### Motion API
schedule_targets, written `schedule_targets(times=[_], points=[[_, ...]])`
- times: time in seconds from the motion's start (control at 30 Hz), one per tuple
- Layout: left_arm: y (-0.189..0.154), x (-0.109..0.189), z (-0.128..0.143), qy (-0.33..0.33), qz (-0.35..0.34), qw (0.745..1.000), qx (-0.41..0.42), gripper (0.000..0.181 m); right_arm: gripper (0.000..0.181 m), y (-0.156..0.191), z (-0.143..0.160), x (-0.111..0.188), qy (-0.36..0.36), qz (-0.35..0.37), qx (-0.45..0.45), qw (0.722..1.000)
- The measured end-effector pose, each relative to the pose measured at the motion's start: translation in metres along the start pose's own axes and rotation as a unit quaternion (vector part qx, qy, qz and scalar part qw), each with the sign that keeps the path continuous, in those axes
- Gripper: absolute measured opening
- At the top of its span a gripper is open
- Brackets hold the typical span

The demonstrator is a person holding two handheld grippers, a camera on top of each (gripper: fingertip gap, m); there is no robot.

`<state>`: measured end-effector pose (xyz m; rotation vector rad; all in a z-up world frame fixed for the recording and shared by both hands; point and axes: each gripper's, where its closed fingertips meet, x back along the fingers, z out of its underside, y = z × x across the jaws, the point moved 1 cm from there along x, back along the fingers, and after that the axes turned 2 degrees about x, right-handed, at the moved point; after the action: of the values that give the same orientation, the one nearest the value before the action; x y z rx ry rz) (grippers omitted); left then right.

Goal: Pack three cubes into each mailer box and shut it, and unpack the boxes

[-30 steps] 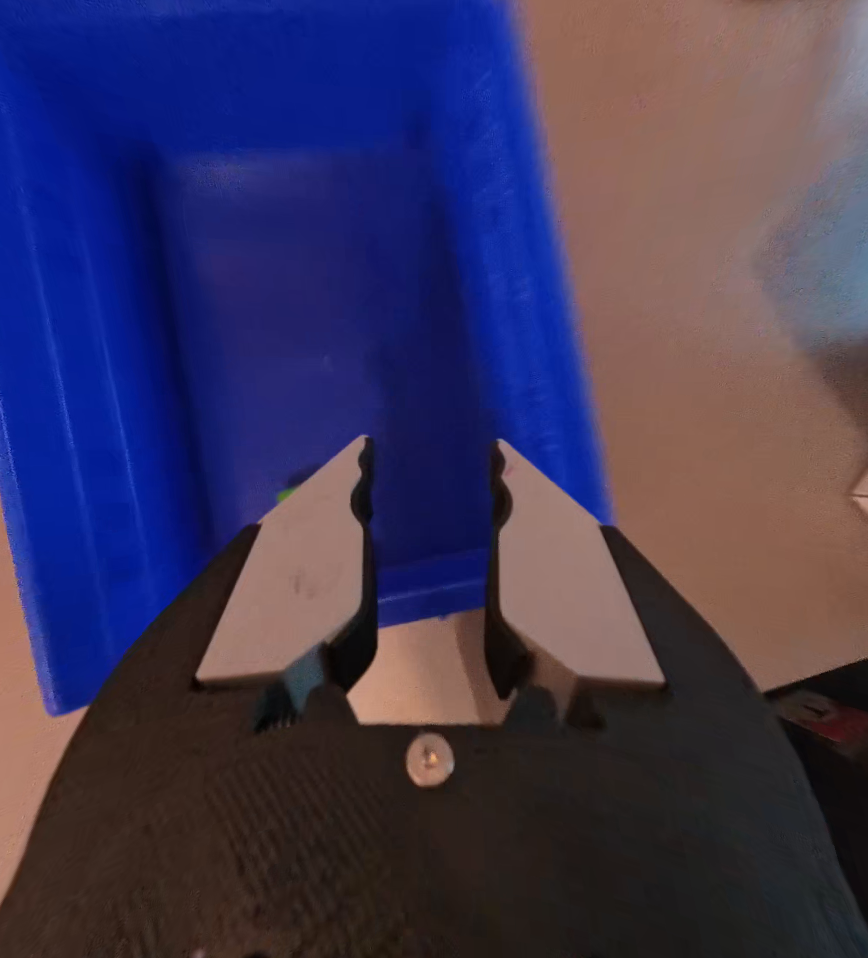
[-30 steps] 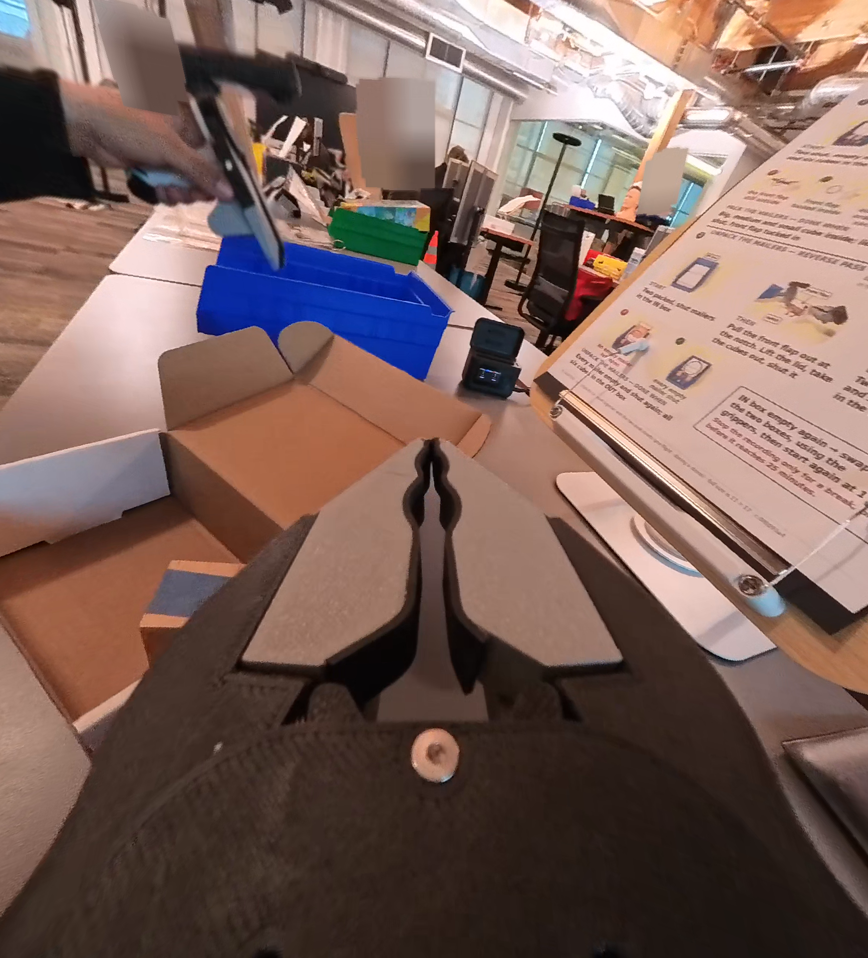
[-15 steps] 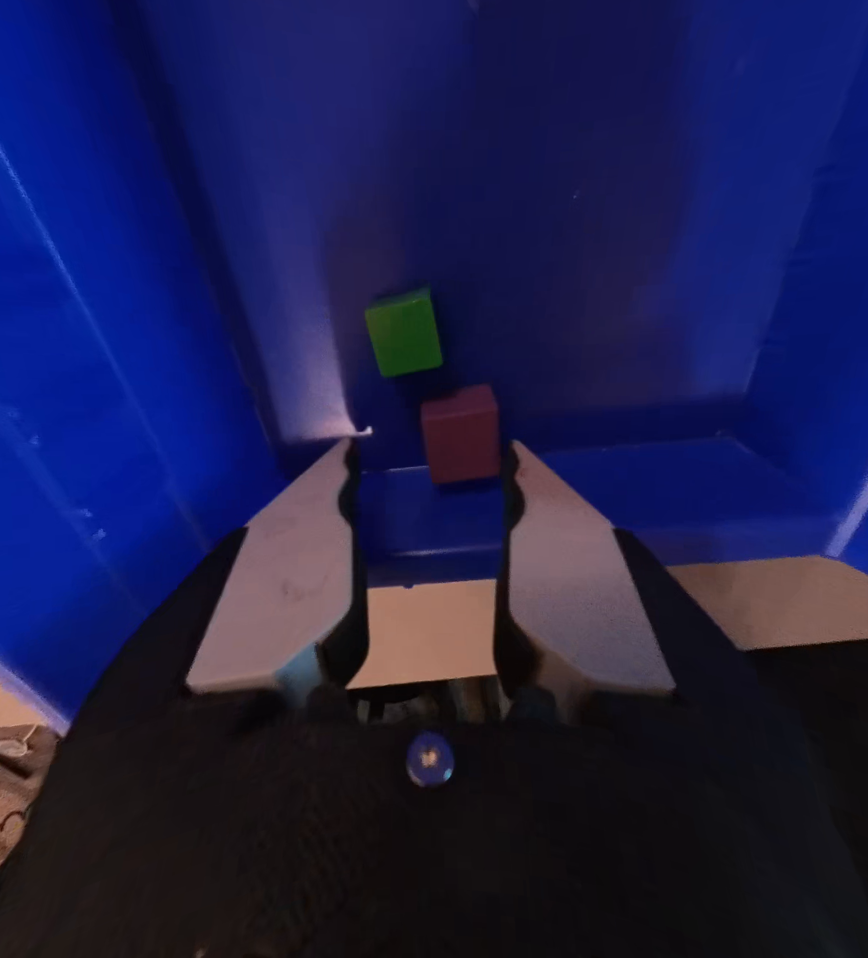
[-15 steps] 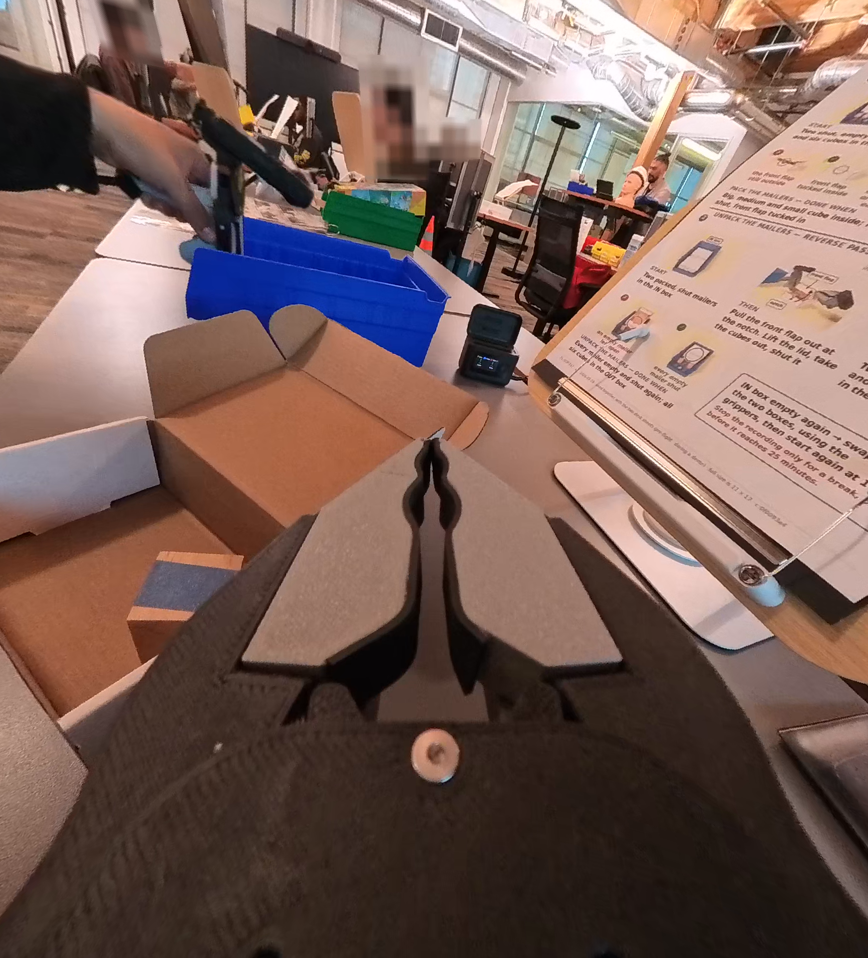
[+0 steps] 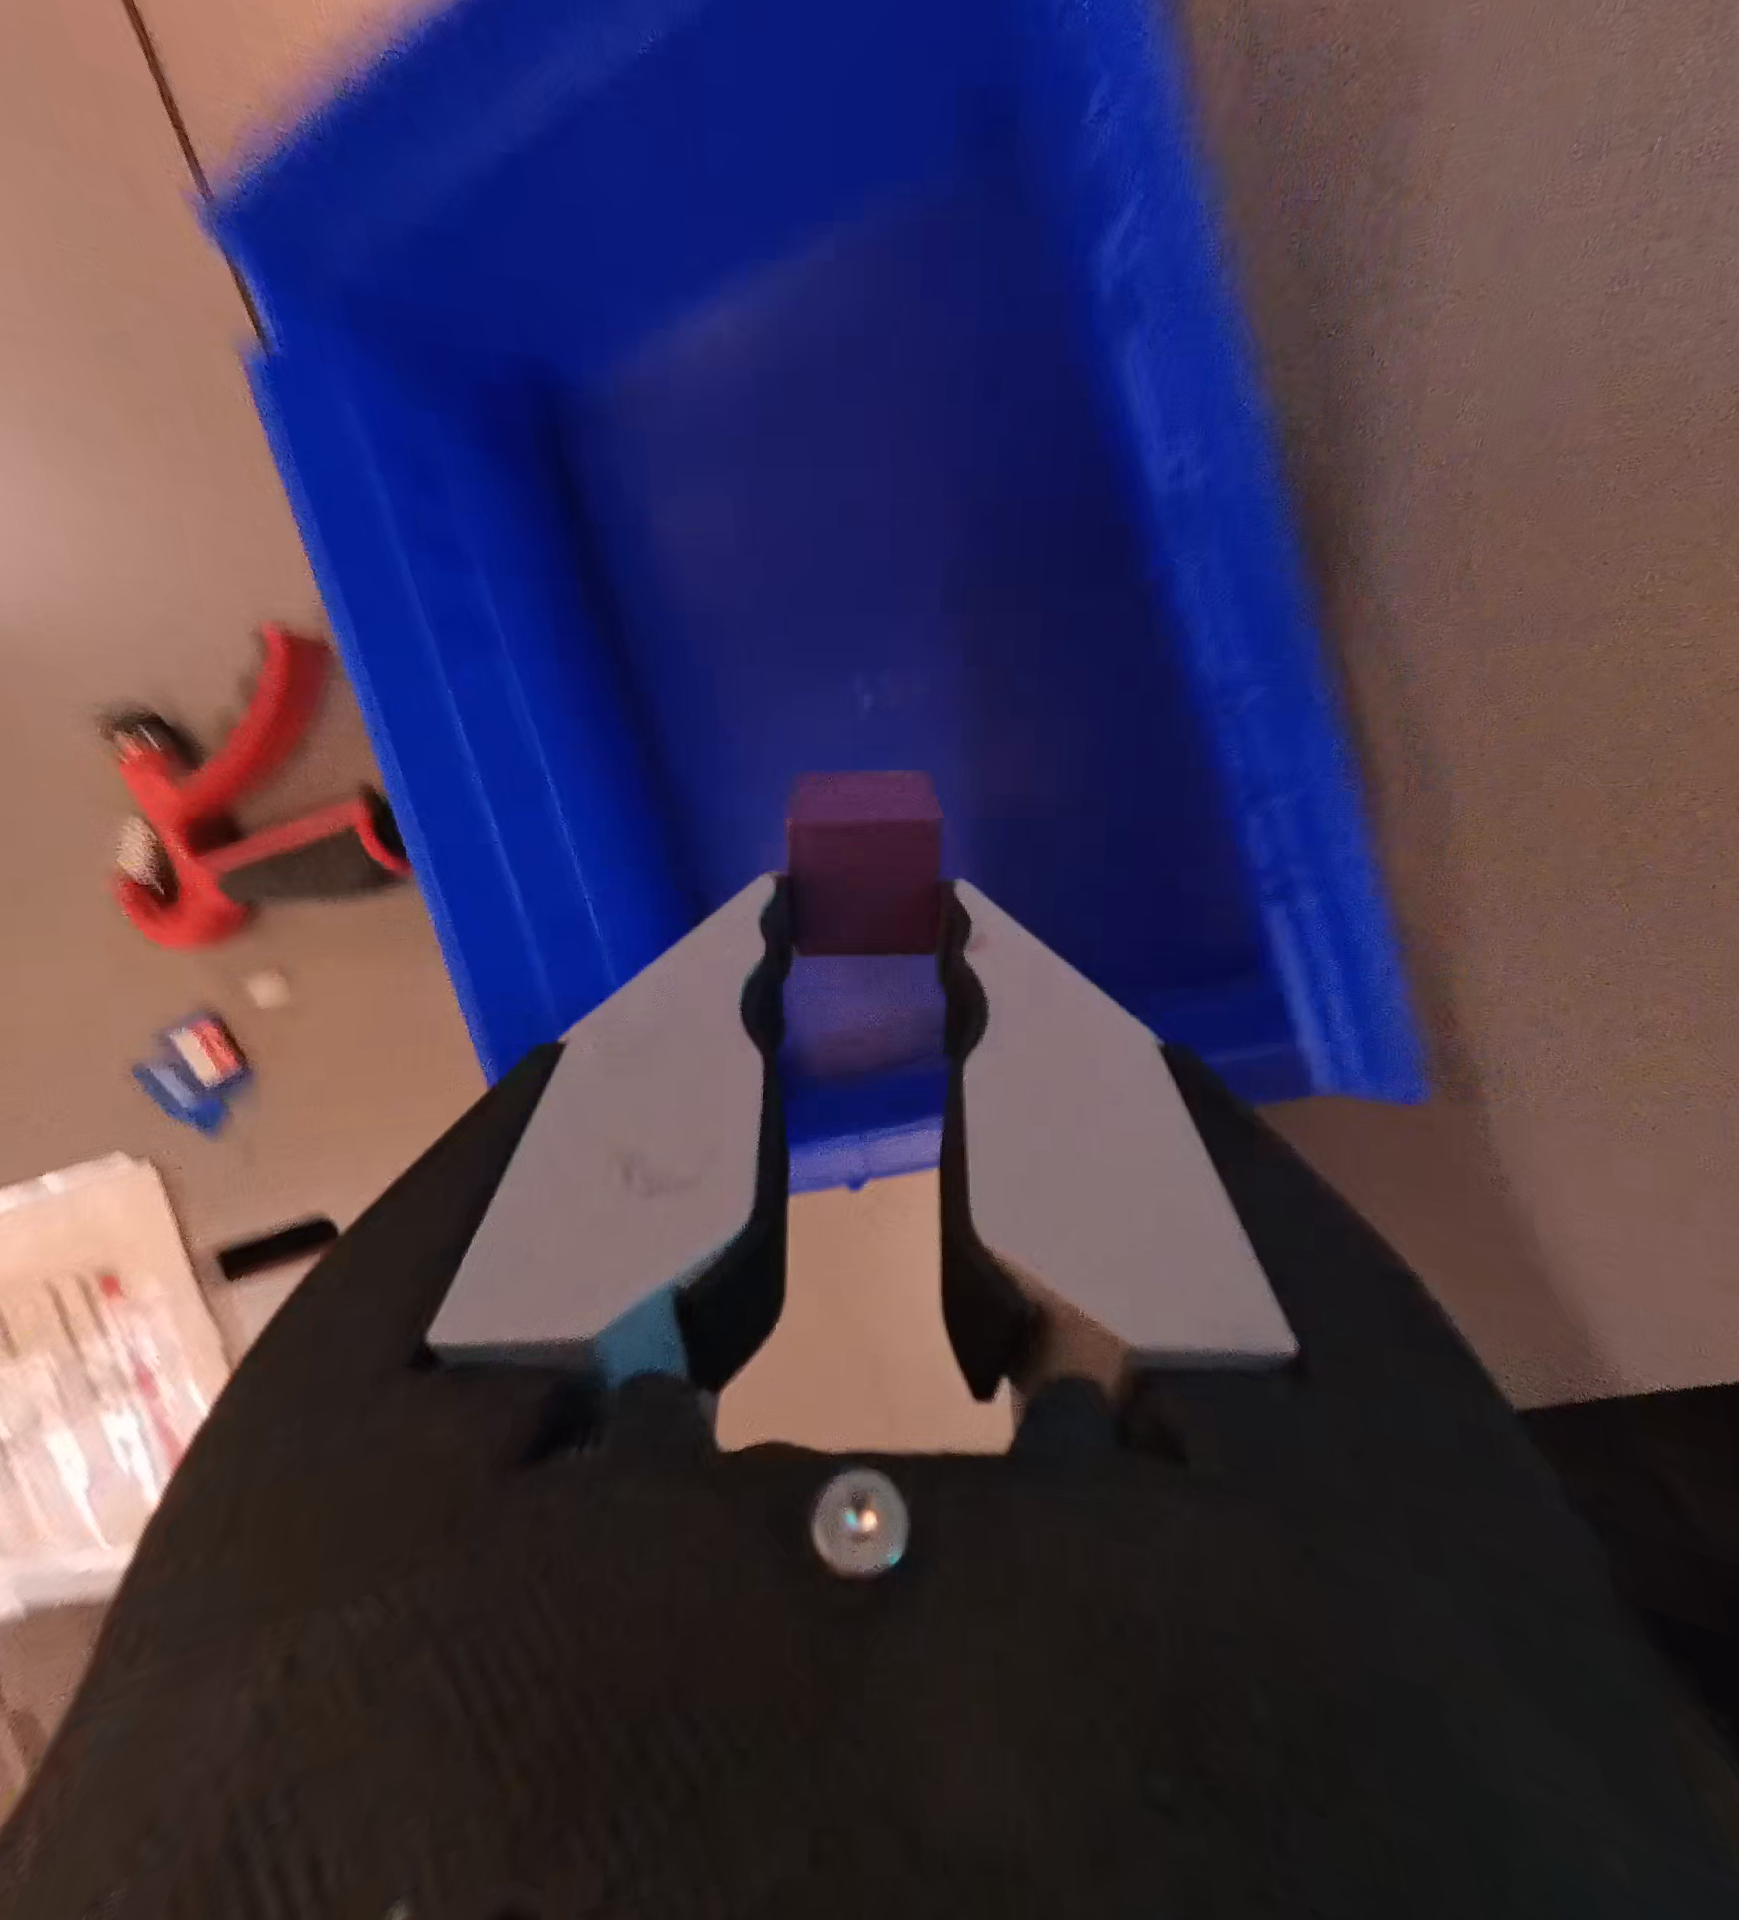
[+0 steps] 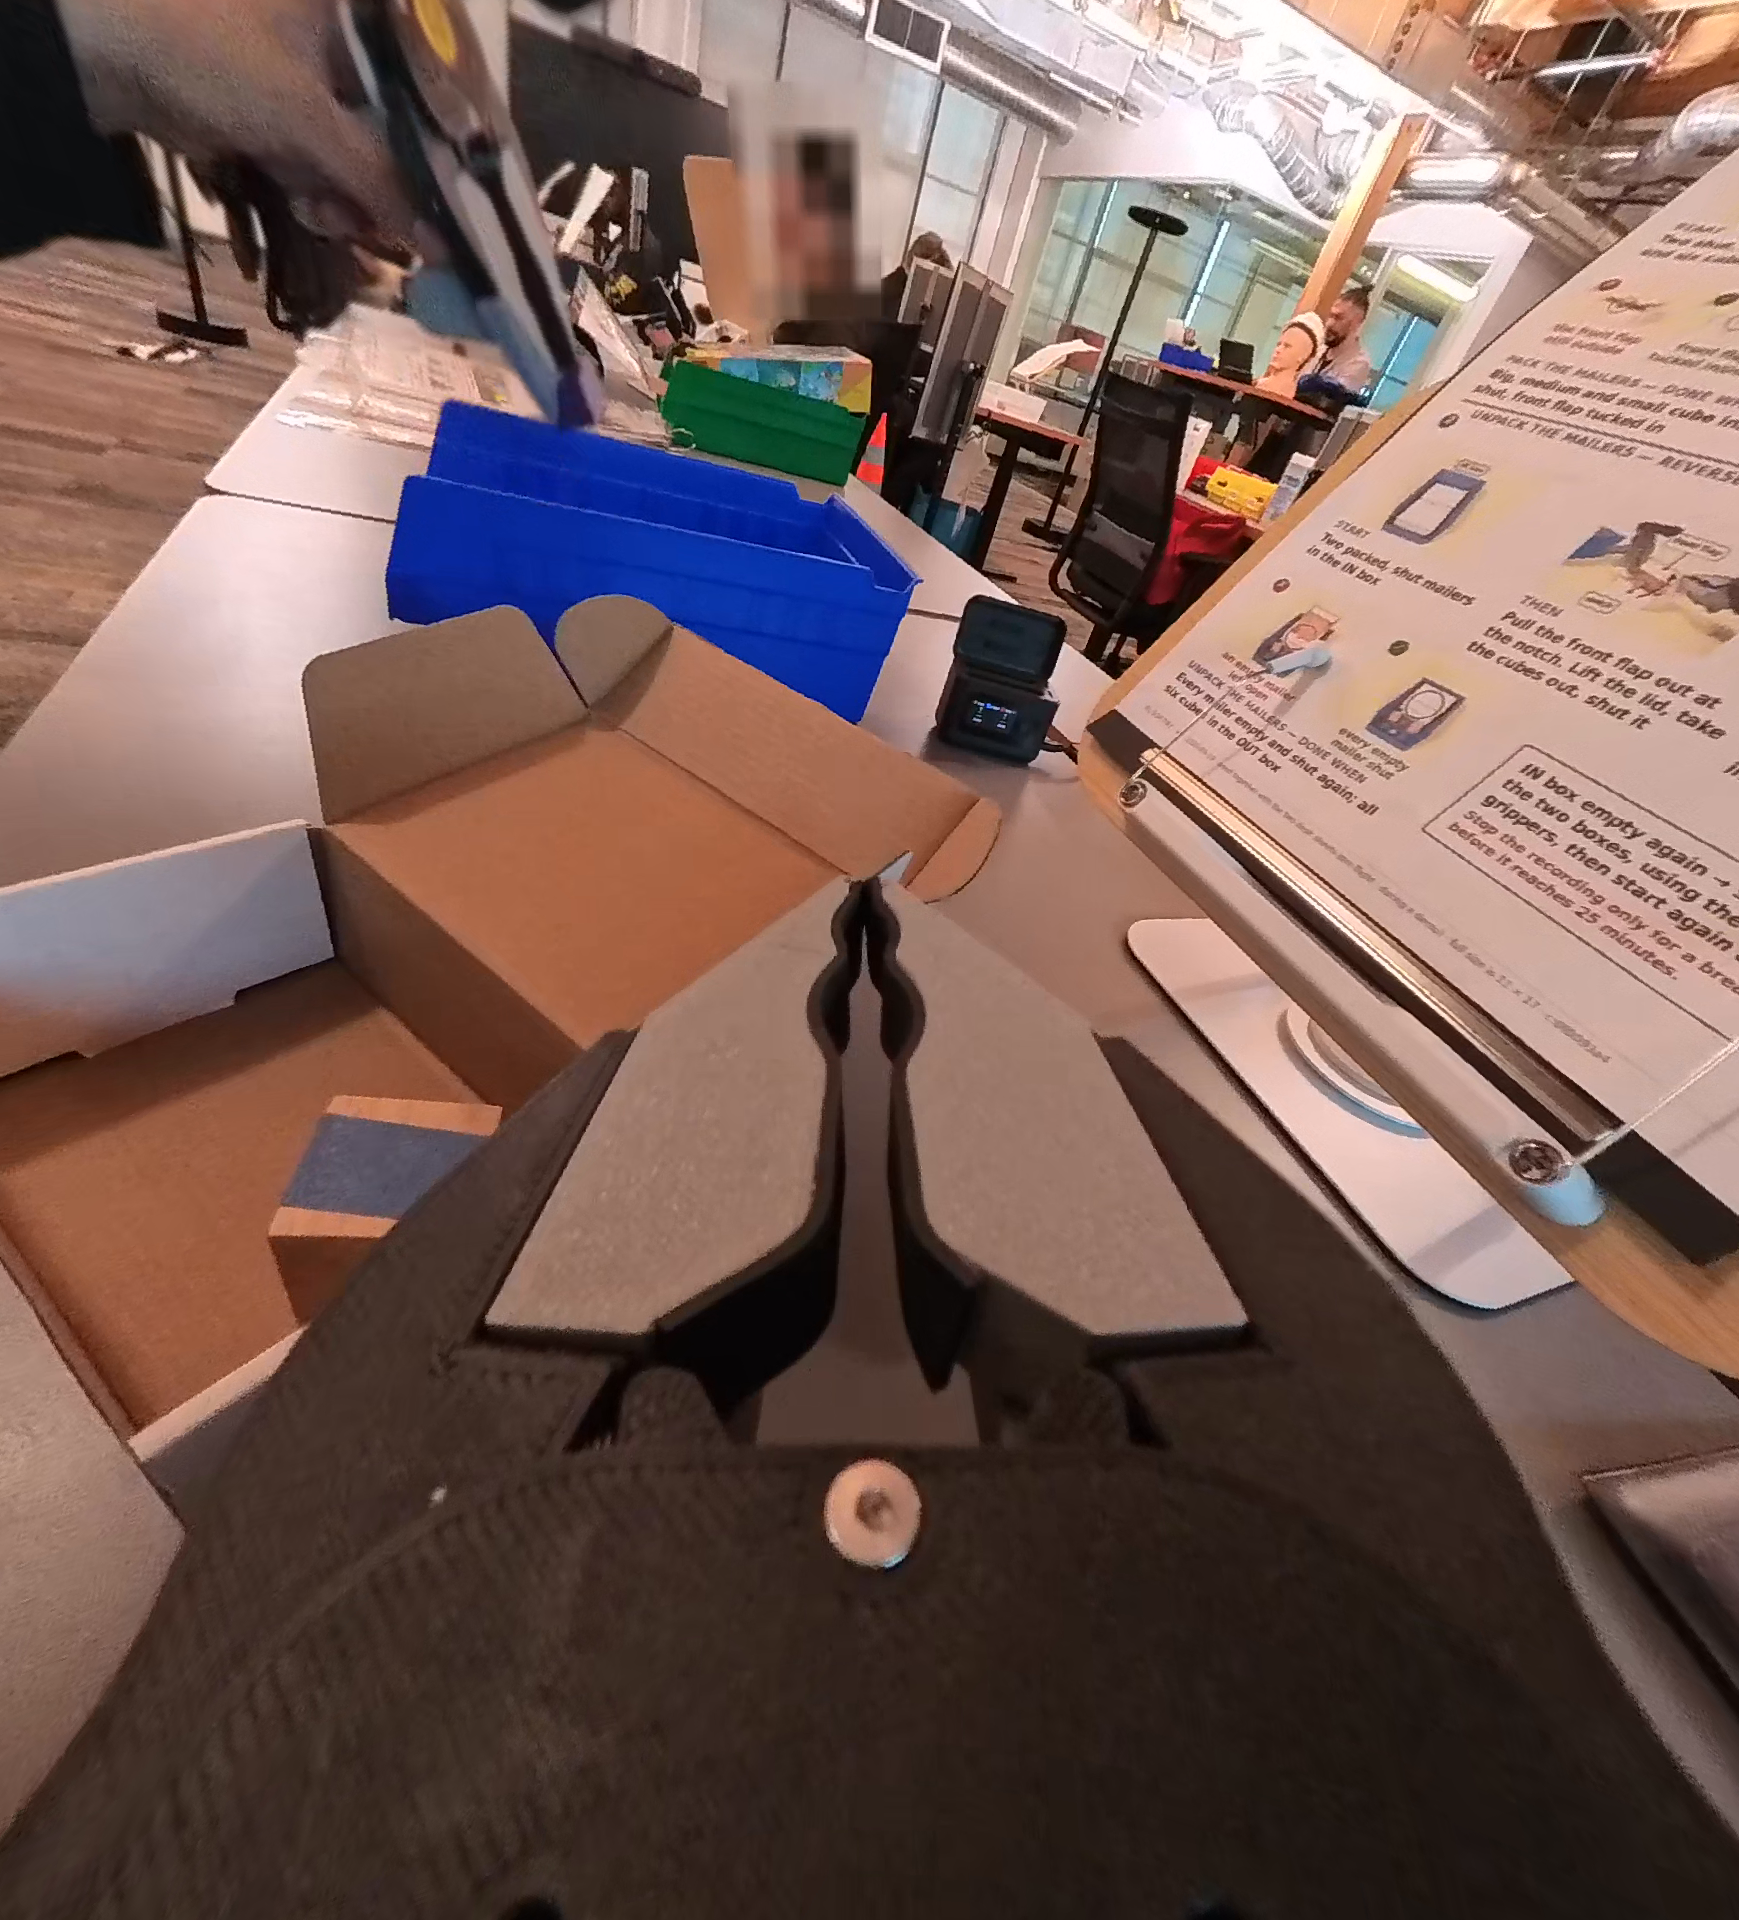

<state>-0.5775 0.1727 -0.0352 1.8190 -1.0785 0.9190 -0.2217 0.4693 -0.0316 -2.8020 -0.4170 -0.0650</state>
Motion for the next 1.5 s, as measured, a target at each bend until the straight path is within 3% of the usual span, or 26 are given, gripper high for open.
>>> schedule_targets(times=[0.13, 0.27, 0.47, 0.6, 0.77, 0.87, 0.97, 1.13, 1.23, 1.3, 1.37, 1.5], points=[[-0.071, 0.046, -0.054, -0.12, 0.057, 0.988, -0.083, 0.026, 0.0, 0.003, 0.002, -0.001, 0.004, -0.014, -0.017, 1.0], [-0.177, 0.067, -0.072, -0.143, 0.168, 0.96, -0.172, 0.026, 0.0, 0.004, 0.004, -0.002, 0.007, -0.021, -0.028, 0.999], [-0.335, 0.074, -0.069, -0.116, 0.311, 0.895, -0.297, 0.026, 0.0, 0.006, 0.004, -0.002, 0.009, -0.021, -0.017, 1.0], [-0.387, 0.039, -0.062, -0.056, 0.26, 0.886, -0.38, 0.026, 0.0, 0.005, 0.0, 0.0, 0.001, -0.015, -0.008, 1.0], [-0.406, 0.006, -0.048, 0.0, 0.212, 0.872, -0.44, 0.027, 0.0, 0.007, -0.005, 0.0, -0.003, -0.015, -0.004, 1.0], [-0.409, 0.01, -0.052, -0.016, 0.223, 0.88, -0.419, 0.046, 0.0, 0.007, -0.009, 0.001, -0.01, -0.013, 0.002, 1.0], [-0.402, 0.024, -0.051, -0.034, 0.229, 0.887, -0.398, 0.05, 0.0, 0.007, -0.011, 0.001, -0.014, -0.011, 0.003, 1.0], [-0.427, 0.057, -0.007, -0.044, 0.313, 0.867, -0.385, 0.052, 0.0, 0.007, -0.011, 0.001, -0.014, -0.011, 0.001, 1.0], [-0.435, 0.041, 0.02, -0.006, 0.288, 0.866, -0.41, 0.045, 0.0, 0.009, -0.01, 0.0, -0.009, -0.013, 0.004, 1.0], [-0.423, 0.025, 0.032, 0.024, 0.246, 0.864, -0.44, 0.029, 0.0, 0.009, -0.008, -0.001, -0.006, -0.013, 0.005, 1.0], [-0.404, 0.015, 0.028, 0.031, 0.202, 0.873, -0.442, 0.036, 0.0, 0.009, -0.006, -0.002, -0.003, -0.012, 0.005, 1.0], [-0.379, 0.012, 0.023, 0.042, 0.216, 0.883, -0.416, 0.038, 0.0, 0.008, -0.007, -0.001, -0.006, -0.013, 0.0, 1.0]])
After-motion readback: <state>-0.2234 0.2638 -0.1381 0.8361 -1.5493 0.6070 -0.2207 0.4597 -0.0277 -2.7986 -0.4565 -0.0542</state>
